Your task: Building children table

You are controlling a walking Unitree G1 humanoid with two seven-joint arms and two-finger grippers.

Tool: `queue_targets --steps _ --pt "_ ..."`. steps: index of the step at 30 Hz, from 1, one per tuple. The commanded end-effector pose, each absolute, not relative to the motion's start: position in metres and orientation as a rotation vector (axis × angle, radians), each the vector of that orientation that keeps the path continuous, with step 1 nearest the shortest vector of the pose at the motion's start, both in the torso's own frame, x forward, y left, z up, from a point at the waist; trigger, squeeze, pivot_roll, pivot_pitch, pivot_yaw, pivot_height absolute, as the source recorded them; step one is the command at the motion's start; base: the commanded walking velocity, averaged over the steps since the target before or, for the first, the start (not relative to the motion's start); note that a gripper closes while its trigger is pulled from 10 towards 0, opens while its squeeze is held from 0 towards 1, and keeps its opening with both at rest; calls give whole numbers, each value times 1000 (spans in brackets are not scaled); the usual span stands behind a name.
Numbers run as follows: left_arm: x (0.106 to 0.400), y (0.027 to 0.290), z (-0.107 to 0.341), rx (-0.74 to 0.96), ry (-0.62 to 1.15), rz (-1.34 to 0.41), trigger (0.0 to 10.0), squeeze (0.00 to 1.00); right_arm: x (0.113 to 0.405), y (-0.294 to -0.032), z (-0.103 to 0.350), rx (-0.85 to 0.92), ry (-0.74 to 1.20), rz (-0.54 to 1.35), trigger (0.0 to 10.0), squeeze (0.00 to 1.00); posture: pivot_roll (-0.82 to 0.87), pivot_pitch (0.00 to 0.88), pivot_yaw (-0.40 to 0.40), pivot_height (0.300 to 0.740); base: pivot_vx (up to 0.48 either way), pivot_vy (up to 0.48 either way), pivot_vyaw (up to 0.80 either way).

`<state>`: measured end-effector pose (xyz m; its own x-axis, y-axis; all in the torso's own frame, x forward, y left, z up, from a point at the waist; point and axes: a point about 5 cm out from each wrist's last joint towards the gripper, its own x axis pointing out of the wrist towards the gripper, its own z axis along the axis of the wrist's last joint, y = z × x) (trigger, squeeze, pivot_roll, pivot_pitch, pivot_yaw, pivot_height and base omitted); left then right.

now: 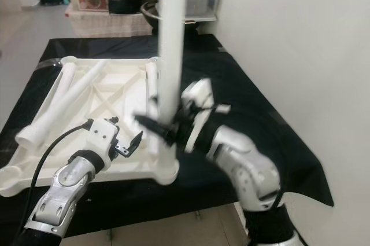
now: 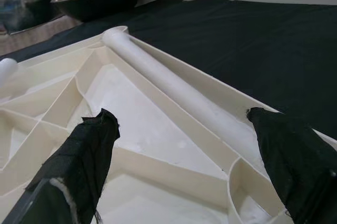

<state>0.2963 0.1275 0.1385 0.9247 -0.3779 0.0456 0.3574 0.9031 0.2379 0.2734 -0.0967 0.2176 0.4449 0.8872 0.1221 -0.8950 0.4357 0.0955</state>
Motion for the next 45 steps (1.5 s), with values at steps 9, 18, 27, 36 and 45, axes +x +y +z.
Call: queue_targets --steps 9,18,27,36,45 --pt "296 127 137 235 -85 -387 10000 0 323 -130 171 77 189 523 0 0 30 0 -82 740 0 0 0" --pt "296 127 137 236 -85 -391 10000 0 330 -181 140 102 295 -48 0 0 31 0 -81 740 0 0 0" --pt "296 127 137 235 -85 -393 10000 0 327 -155 149 130 249 -3 10000 1000 28 0 -78 740 0 0 0" --pt "296 126 136 232 -85 -392 10000 0 346 -160 206 298 -13 281 10000 0 25 0 -84 740 0 0 0" --pt "296 128 135 232 -82 -384 10000 0 292 -106 209 129 -71 944 9098 0 33 0 -91 740 0 0 0"
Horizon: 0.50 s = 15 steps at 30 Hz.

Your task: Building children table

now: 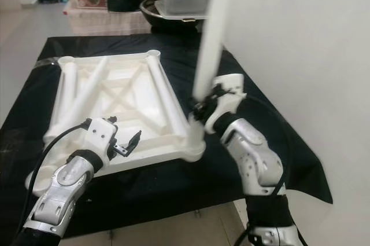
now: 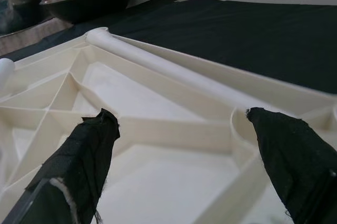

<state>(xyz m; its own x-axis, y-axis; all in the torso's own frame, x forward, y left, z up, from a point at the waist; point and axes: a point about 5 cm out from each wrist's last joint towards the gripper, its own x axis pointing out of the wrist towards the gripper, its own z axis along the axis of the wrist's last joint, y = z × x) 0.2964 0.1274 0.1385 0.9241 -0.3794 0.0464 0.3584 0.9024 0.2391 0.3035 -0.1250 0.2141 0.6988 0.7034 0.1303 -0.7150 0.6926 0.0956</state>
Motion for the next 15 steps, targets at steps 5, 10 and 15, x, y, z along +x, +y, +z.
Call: queue_targets --steps 5,10,15 --pt "296 128 135 233 -82 -382 10000 0 285 -101 202 137 -61 1028 0 0 37 0 -90 740 0 0 0" --pt "295 129 135 234 -81 -384 10000 0 291 -108 195 128 -23 944 0 0 31 0 -83 740 0 0 0" --pt "296 127 136 235 -82 -390 10000 0 337 -162 161 97 161 243 0 0 29 0 -80 740 0 0 0"
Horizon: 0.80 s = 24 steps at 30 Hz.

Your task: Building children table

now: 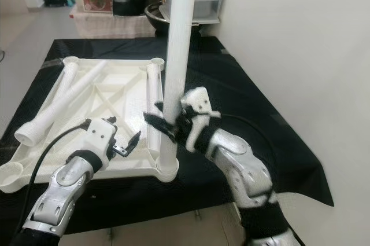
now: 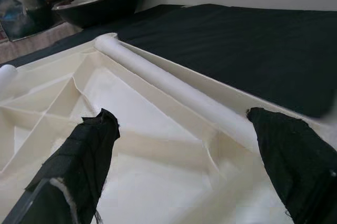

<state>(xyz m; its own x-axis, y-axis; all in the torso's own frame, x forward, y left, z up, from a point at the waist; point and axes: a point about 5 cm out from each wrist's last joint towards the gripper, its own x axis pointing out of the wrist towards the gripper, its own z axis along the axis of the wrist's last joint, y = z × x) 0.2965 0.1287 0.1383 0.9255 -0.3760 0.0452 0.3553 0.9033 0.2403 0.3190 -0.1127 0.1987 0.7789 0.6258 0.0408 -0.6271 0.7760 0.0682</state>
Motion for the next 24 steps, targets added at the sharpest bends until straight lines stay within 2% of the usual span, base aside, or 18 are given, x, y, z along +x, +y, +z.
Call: queue_targets --steps 1,2,4,7,8,14,15,18,19,22,23,24 --pt "296 127 136 235 -82 -390 10000 0 337 -162 161 97 161 243 0 0 29 0 -80 740 0 0 0" --pt "296 127 136 235 -83 -391 10000 0 340 -176 153 95 203 89 0 0 29 0 -80 740 0 0 0" --pt "296 128 136 235 -82 -389 10000 0 337 -184 144 60 227 -59 0 0 31 0 -80 740 0 0 0" --pt "296 128 135 237 -80 -390 10000 0 335 -178 140 30 235 -74 0 0 28 0 -76 740 0 0 0" --pt "296 127 135 237 -81 -393 10000 0 332 -168 136 36 253 -59 10000 0 36 0 -76 740 0 0 0" --pt "297 127 137 237 -83 -394 10000 0 332 -158 141 75 222 -1 10000 0 34 0 -73 740 0 0 0" --pt "297 128 137 239 -84 -395 10000 0 333 -156 147 111 185 34 10000 1000 34 0 -73 740 0 0 0" --pt "297 128 137 240 -84 -396 10000 0 336 -156 155 137 141 42 10000 1000 32 0 -73 740 0 0 0" --pt "297 128 136 239 -84 -396 10000 0 341 -156 166 175 90 66 10000 596 29 0 -72 740 0 0 0" --pt "297 128 136 239 -84 -397 10000 0 343 -156 173 198 56 80 10000 596 28 0 -72 740 0 0 0" --pt "297 127 136 238 -84 -398 10000 0 346 -152 182 217 15 157 10000 0 27 0 -72 740 0 0 0" --pt "297 127 136 238 -84 -398 10000 0 346 -152 182 217 15 157 10000 0 27 0 -72 740 0 0 0"
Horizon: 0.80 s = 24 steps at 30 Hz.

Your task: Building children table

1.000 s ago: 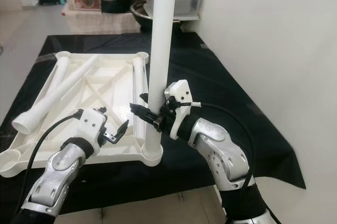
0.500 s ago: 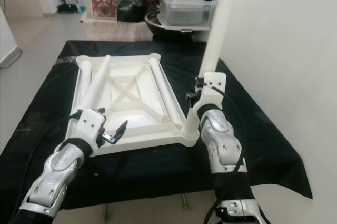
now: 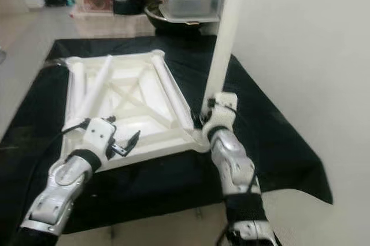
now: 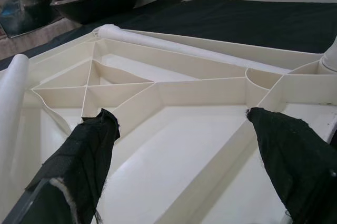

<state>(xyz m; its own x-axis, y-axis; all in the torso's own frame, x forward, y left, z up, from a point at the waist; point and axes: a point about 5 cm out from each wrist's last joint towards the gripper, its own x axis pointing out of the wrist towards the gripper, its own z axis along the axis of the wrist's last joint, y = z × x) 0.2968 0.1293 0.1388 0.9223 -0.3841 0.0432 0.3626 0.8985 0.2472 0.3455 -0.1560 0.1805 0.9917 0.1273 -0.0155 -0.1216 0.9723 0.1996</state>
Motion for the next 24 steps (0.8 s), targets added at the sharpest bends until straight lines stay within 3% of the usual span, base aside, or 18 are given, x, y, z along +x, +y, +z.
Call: queue_targets --steps 1,2,4,8,14,15,16,17,24 --pt "297 126 136 237 -85 -400 10000 0 344 -144 192 222 -27 280 10000 0 33 0 -75 740 0 0 0" --pt "297 126 136 237 -85 -400 10000 0 344 -144 192 222 -27 280 10000 0 33 0 -75 740 0 0 0" --pt "298 126 137 237 -88 -399 10000 0 332 -121 203 161 -94 568 10000 0 42 0 -81 740 0 0 0" --pt "297 129 137 241 -87 -393 10000 0 314 -104 202 147 -94 792 10000 0 42 0 -81 740 0 0 0" --pt "296 129 137 241 -86 -392 10000 0 301 -95 198 132 -99 922 9804 0 48 0 -85 740 0 0 0" --pt "296 128 137 240 -86 -392 10000 0 299 -94 196 126 -99 942 4549 0 47 0 -83 740 0 0 0" --pt "296 128 136 241 -86 -392 10000 0 297 -93 194 124 -98 950 2980 0 47 0 -83 740 0 0 0" --pt "296 128 136 241 -85 -393 10000 0 300 -96 191 117 -92 915 0 0 44 0 -80 740 0 0 0" --pt "296 128 137 243 -85 -397 10000 0 324 -116 178 115 -32 621 0 0 39 0 -74 740 0 0 0"
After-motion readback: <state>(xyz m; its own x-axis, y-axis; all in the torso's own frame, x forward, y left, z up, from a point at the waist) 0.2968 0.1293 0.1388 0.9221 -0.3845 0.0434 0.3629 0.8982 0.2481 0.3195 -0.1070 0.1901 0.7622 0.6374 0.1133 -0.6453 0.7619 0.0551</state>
